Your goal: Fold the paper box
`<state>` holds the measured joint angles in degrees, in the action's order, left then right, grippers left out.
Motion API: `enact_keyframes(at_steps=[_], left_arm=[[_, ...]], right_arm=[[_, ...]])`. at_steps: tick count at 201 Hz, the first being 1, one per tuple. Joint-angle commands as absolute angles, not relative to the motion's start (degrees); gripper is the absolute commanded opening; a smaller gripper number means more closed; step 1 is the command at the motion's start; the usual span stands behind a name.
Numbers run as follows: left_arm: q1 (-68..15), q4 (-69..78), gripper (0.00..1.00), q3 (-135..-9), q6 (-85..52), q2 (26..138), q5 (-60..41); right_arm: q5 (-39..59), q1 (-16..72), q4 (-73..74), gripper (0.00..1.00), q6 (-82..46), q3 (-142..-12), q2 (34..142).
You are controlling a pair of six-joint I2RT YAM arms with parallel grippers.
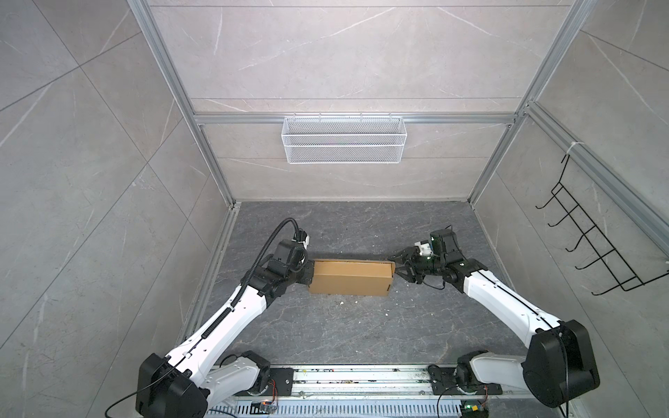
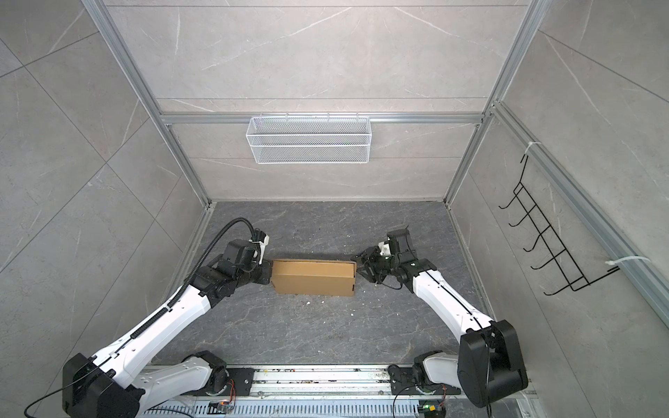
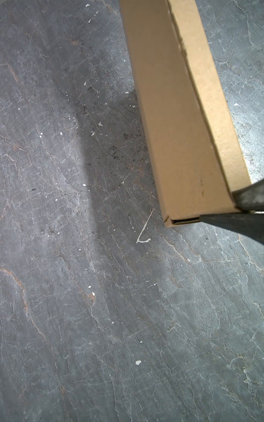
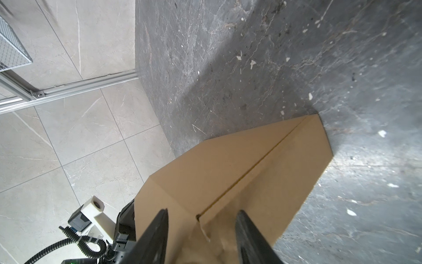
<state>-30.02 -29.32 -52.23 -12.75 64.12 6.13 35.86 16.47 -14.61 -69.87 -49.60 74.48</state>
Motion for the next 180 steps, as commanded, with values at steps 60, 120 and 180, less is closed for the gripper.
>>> enact_keyframes(at_steps=[60,120,180], left_arm=[[-31.2,-37.5,0.02,-50.5,-11.1,66.0,3.9],[-31.3,-37.5,0.02,-50.6,-11.2,66.2,3.9],[-31.6,-36.8,0.02,-50.2,-11.6,66.2,4.0]], right_arm=[[36.9,17.0,-21.9,0.51,-65.7,-54.2,70.7],[36.9,17.2,-21.9,0.51,-66.5,-52.4,69.4],[36.6,17.4,-20.6,0.46,-67.7,-49.9,68.5]])
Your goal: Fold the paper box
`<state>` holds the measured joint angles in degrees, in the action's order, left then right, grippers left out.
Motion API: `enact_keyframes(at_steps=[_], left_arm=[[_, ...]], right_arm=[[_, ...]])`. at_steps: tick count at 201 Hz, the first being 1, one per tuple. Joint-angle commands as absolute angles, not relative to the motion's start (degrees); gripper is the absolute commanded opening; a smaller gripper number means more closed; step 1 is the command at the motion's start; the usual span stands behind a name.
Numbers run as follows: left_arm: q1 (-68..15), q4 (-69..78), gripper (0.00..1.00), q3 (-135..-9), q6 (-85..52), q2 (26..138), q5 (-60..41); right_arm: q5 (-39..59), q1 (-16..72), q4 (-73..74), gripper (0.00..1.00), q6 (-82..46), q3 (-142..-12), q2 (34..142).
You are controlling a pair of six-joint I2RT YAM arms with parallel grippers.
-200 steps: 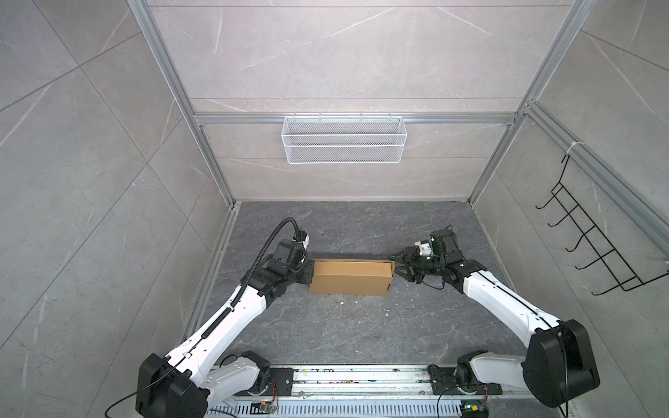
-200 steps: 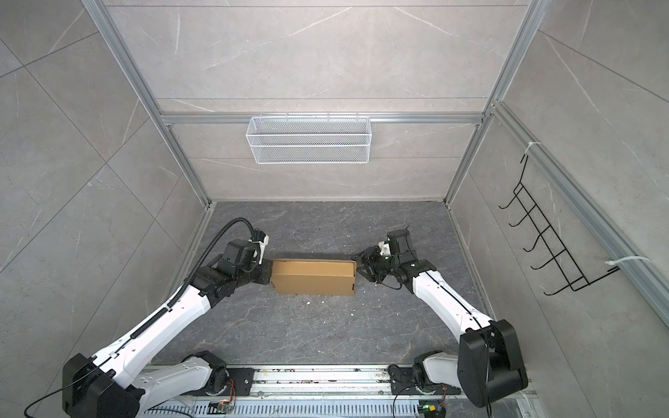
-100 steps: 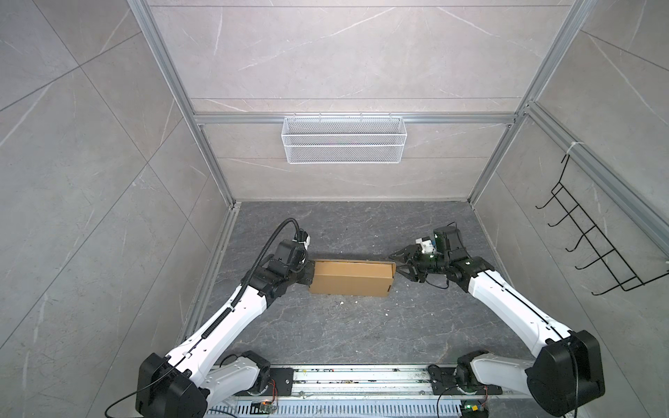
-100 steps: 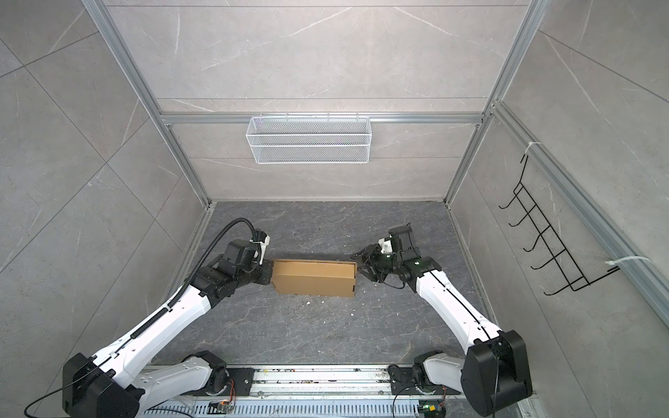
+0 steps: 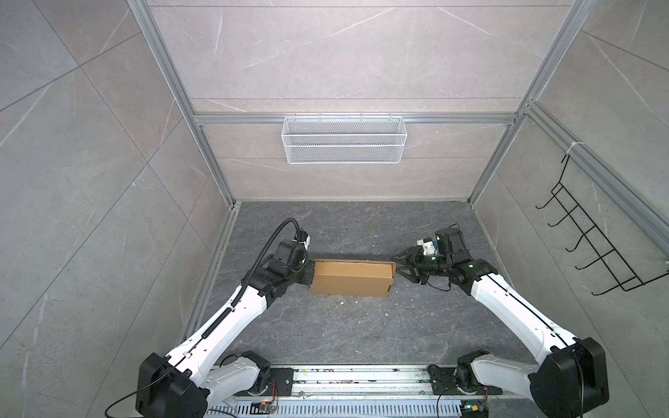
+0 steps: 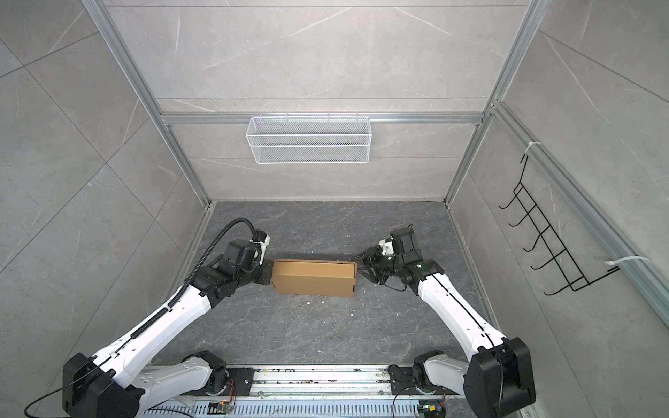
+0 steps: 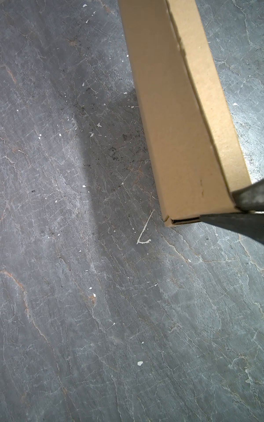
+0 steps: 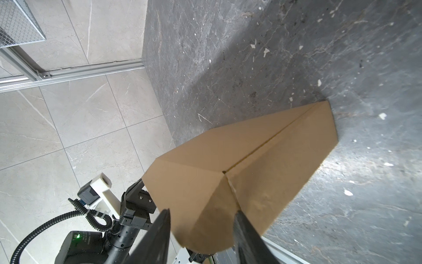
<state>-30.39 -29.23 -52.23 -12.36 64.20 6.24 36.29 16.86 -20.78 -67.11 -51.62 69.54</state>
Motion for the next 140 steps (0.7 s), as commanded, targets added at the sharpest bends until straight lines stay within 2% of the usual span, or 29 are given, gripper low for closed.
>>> enact_keyframes(at_steps=[1,140], left_arm=[[-31.7,-36.9,0.02,-50.2,-11.6,66.3,4.0],[-34.4,-36.6,0.02,-48.4,-11.7,65.1,5.8]], right_arm=[[36.6,17.4,-20.5,0.46,-67.8,-49.9,68.5],[34.3,19.3,-17.1,0.35,-69.8,-45.7,68.3]])
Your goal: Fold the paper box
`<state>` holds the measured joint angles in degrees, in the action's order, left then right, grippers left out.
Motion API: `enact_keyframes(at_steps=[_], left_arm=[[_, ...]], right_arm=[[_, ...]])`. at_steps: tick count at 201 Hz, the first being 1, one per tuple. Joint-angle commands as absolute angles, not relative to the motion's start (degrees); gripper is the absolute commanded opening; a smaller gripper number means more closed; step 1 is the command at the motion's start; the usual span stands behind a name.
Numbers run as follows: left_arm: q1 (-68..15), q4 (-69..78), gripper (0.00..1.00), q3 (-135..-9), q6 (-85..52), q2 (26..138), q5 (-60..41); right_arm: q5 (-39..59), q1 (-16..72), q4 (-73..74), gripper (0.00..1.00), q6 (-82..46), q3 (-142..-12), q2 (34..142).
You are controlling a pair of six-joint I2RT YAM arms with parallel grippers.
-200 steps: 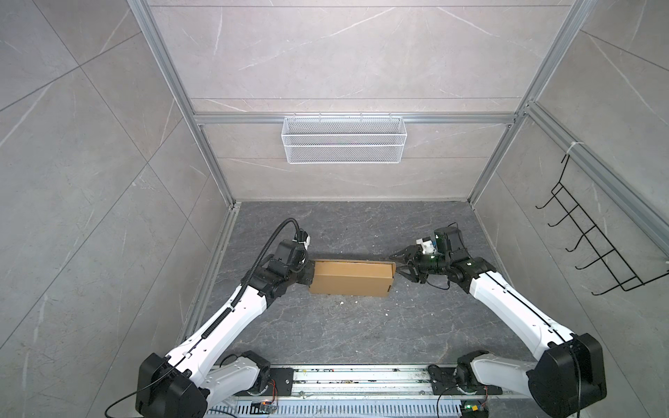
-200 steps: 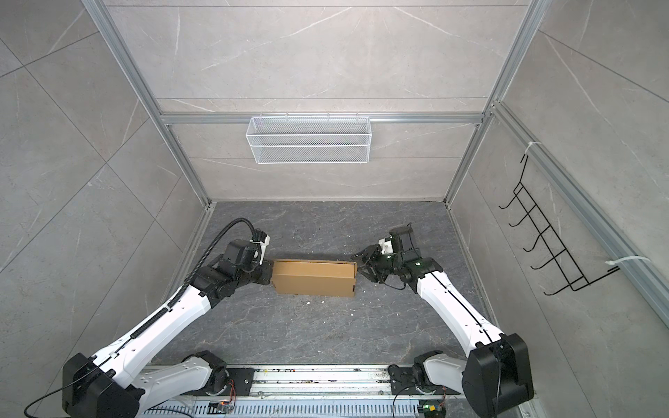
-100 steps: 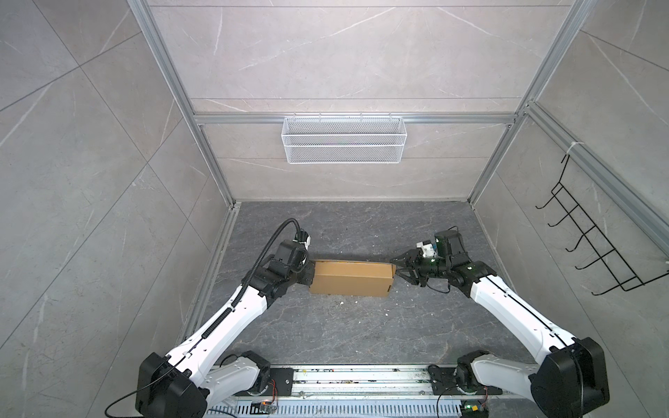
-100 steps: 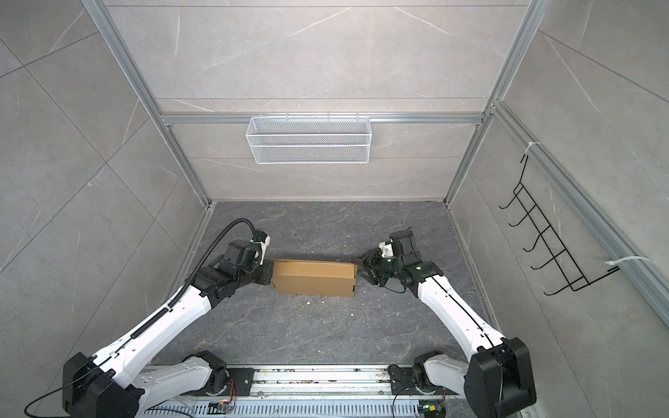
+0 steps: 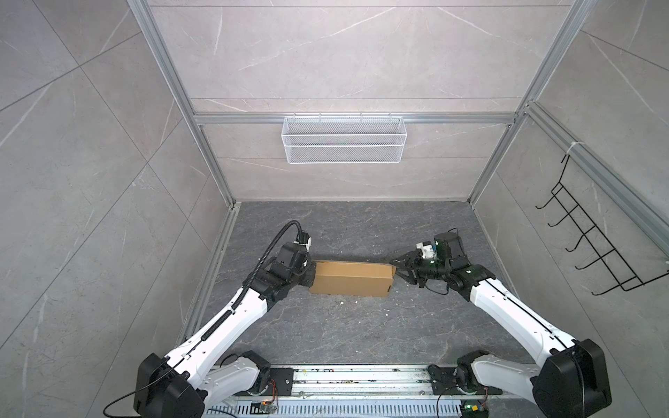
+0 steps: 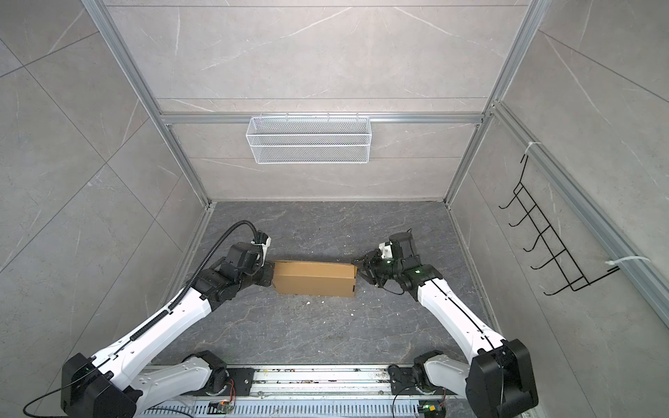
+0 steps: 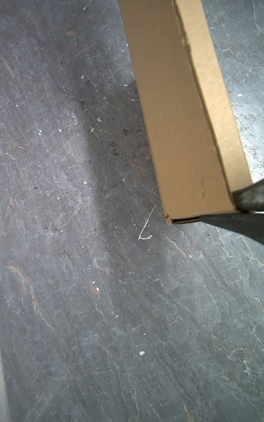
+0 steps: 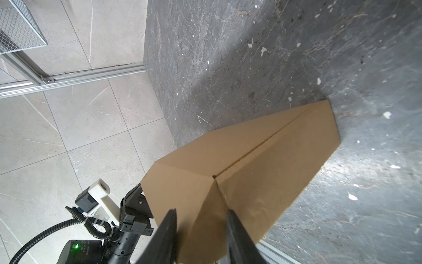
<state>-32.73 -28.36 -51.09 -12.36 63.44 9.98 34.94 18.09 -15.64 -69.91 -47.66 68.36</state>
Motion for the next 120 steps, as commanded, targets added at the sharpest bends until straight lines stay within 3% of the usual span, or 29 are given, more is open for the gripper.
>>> enact_keyframes(at_steps=[1,120], left_arm=[[-34.4,-36.6,0.02,-48.5,-11.7,65.1,5.8],[-34.9,-36.7,0.03,-48.4,-12.3,64.6,5.5]], right_arm=[[34.3,19.3,-17.1,0.35,-69.8,-45.6,68.3],[30.1,21.1,-23.5,0.31,-63.9,-48.3,68.8]])
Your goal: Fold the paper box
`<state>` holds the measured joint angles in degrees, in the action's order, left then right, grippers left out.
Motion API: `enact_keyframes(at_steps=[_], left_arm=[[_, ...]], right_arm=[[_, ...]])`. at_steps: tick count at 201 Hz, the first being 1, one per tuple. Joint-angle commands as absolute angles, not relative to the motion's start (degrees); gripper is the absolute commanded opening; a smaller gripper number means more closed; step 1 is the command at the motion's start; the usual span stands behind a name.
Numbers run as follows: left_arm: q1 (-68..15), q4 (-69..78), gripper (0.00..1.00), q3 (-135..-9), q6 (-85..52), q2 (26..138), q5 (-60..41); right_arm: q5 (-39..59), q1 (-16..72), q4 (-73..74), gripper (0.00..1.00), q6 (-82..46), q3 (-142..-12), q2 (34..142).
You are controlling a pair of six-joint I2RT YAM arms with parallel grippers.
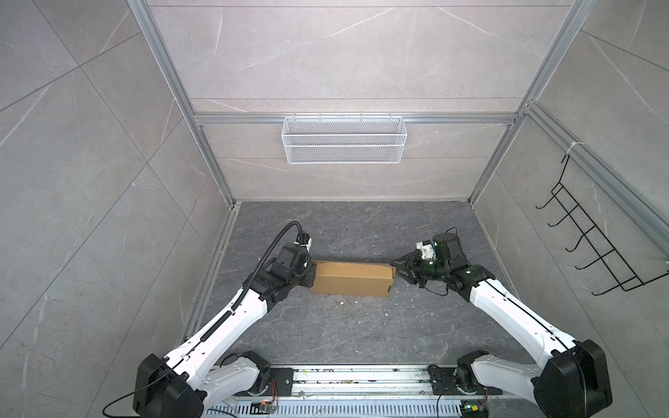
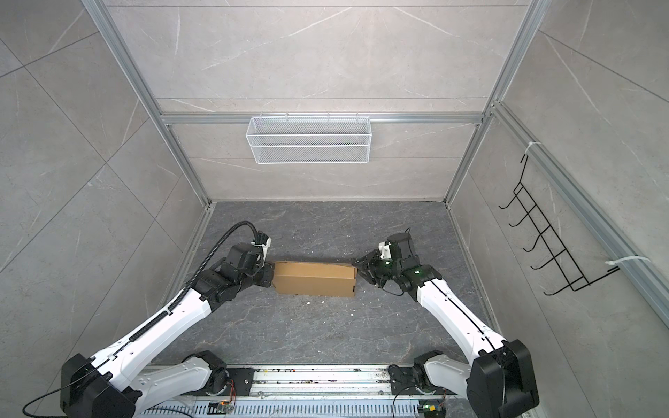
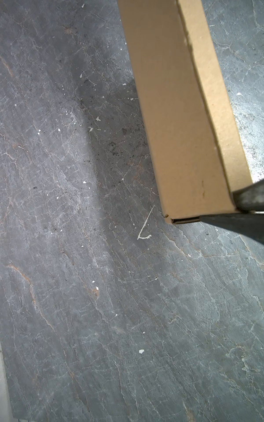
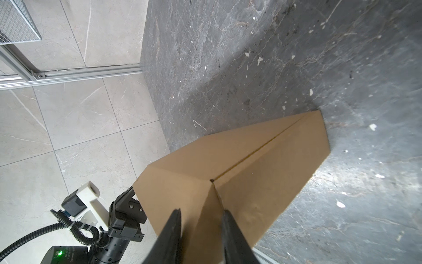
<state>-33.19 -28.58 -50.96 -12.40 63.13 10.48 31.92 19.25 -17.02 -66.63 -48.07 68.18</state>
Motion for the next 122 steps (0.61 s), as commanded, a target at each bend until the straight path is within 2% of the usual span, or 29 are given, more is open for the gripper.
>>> enact_keyframes(at_steps=[1,43,122], left_arm=[[-34.9,-36.6,0.03,-48.4,-12.4,64.6,5.5],[-35.1,-36.4,0.03,-48.2,-12.5,64.5,5.5],[-35.2,-38.2,0.12,-49.6,-12.2,63.6,5.7]], right_arm=[[30.1,21.2,-23.6,0.3,-63.8,-48.3,68.8],[27.8,22.3,-23.0,0.27,-62.8,-46.9,69.2],[27.4,22.5,-22.4,0.26,-62.8,-46.4,69.9]])
